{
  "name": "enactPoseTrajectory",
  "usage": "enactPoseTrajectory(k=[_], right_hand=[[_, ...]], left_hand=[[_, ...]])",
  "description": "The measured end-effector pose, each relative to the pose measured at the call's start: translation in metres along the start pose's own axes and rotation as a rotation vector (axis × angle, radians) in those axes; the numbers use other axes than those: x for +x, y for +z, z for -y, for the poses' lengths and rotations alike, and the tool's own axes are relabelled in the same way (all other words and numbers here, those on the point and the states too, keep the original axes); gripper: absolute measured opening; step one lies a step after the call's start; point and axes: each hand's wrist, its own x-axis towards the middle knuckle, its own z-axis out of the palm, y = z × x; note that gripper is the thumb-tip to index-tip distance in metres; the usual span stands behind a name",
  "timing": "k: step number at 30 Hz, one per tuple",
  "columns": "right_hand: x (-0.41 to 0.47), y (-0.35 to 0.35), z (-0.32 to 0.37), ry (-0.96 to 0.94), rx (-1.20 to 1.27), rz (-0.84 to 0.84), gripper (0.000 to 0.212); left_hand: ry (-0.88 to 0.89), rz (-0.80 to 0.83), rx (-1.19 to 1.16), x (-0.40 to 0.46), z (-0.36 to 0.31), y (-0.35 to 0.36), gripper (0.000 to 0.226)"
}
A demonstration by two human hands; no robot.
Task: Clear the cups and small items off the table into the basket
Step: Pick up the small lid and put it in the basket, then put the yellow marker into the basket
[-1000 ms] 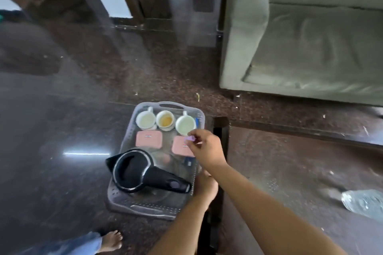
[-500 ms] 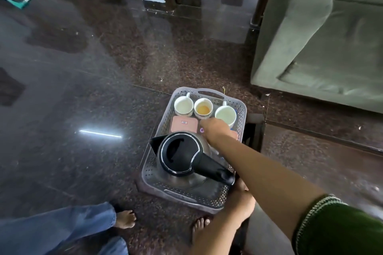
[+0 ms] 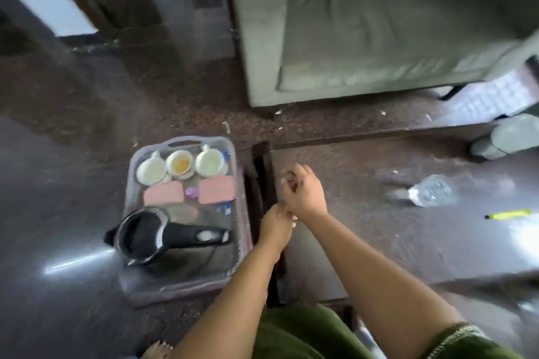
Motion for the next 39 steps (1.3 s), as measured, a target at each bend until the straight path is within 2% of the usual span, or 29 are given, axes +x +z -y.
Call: enactPoseTrajectory(k=[4, 6, 9, 12, 13, 17, 20, 21, 24, 27, 30, 33, 37, 39], right_hand=[[-0.028, -0.053, -0.079, 0.229, 0.041, -0.185, 0.011], [-0.037, -0.089, -0.121, 0.328, 0.060, -0.297, 0.011], [-0.063, -0.148, -0.191, 0.503, 0.145, -0.493, 0.009], [-0.092, -0.213, -0.268, 0.640, 0.187, -0.671, 0.016], [-0.098, -0.235, -0.295, 0.669, 0.184, -0.693, 0.019], [-0.112, -0.309, -0.407, 0.746, 0.064, -0.589, 0.011], [-0.112, -0.351, -0.478, 0.849, -0.005, -0.516, 0.021], [-0.108, -0.363, -0.495, 0.868, -0.019, -0.491, 0.024], [-0.091, -0.384, -0.534, 0.852, -0.036, -0.338, 0.034], [-0.080, -0.392, -0.562, 0.807, -0.043, -0.181, 0.038], [-0.078, -0.392, -0.579, 0.739, -0.037, -0.153, 0.032], [-0.084, -0.387, -0.581, 0.815, 0.032, -0.308, 0.025], [-0.078, -0.399, -0.558, 0.938, 0.349, -0.731, 0.018], [-0.071, -0.409, -0.535, 0.955, 0.441, -0.872, 0.014]], left_hand=[[0.055, 0.037, 0.175, 0.033, 0.008, 0.069, 0.015], [0.139, 0.071, 0.258, 0.037, -0.001, 0.121, 0.021], [0.248, 0.204, 0.262, 0.032, -0.003, 0.217, 0.032], [0.406, 0.385, 0.397, 0.033, 0.018, 0.333, 0.019], [0.415, 0.448, 0.422, 0.036, 0.027, 0.371, 0.011], [0.277, 0.579, 0.605, 0.055, 0.062, 0.509, 0.045], [0.102, 0.524, 0.652, 0.037, 0.039, 0.574, 0.080], [0.068, 0.463, 0.636, 0.038, 0.032, 0.592, 0.082], [0.028, 0.257, 0.604, 0.048, 0.018, 0.627, 0.067], [-0.003, 0.219, 0.642, 0.057, 0.022, 0.648, 0.048], [0.037, 0.207, 0.635, 0.061, 0.027, 0.665, 0.033], [0.081, 0.160, 0.662, 0.063, 0.030, 0.669, 0.026], [0.251, 0.136, 0.635, 0.053, 0.012, 0.666, 0.021], [0.370, 0.183, 0.576, 0.042, -0.002, 0.657, 0.019]])
